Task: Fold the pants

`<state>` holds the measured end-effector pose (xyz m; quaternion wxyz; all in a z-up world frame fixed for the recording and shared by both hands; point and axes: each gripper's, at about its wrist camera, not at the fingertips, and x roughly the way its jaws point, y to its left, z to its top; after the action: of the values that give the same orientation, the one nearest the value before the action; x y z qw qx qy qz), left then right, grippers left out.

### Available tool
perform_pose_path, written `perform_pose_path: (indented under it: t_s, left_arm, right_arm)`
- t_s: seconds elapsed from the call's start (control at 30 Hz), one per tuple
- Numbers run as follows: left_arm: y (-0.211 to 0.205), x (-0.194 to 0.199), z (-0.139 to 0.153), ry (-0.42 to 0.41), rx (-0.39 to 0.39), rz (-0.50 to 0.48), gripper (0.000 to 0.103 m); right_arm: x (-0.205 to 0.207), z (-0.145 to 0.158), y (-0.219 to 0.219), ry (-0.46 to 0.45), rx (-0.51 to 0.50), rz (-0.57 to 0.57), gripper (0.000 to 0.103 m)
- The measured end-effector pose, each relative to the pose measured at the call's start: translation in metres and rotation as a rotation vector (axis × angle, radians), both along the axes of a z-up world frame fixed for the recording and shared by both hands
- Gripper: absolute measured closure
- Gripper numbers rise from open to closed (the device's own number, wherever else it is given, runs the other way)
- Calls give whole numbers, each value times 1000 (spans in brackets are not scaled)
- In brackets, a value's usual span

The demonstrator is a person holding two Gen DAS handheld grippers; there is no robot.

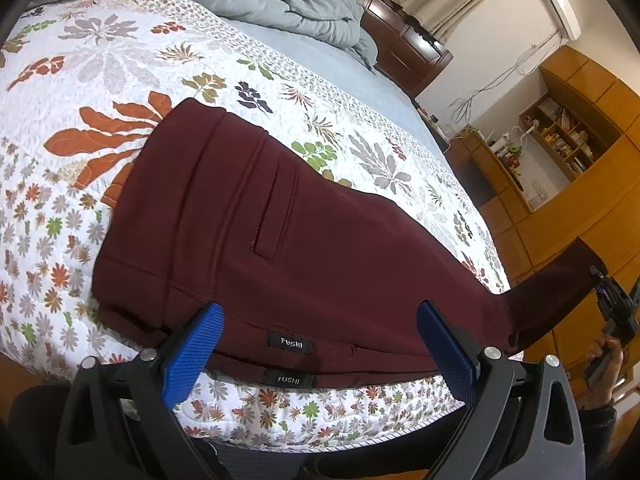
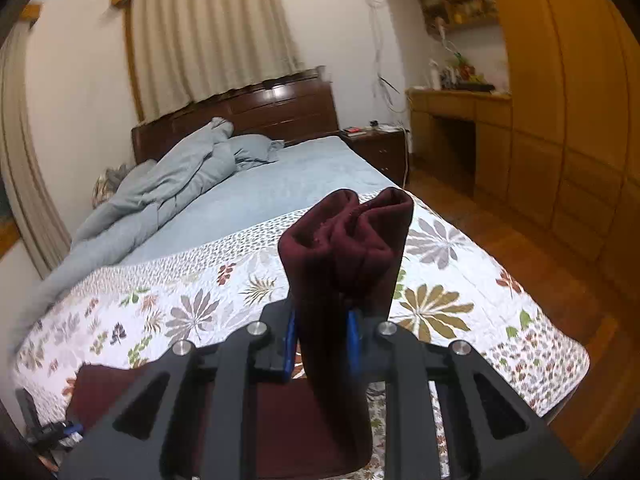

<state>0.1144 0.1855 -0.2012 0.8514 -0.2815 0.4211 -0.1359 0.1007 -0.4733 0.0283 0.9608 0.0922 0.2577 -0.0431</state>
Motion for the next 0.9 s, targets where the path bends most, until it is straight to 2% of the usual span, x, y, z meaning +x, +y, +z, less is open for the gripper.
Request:
perform_pose_path:
  t_s: [0.23,0.47,0.73,0.9]
  left_arm:
    - [5,-4,-1,-7,-32,-3,5]
    - [7,-5,-2,-8,-60,-10,5]
    - [9,-6,-3,-10,-77,-12,5]
    - [11,-7,-4,-10,-91,-14,5]
  right_arm:
    - [13,3,49,18,-98,63,84]
    - [29,-14,106,85,-212,129,84]
    - [43,-47,182,157,-362,225,84]
    - [43,-88,241,210,-554,297,84]
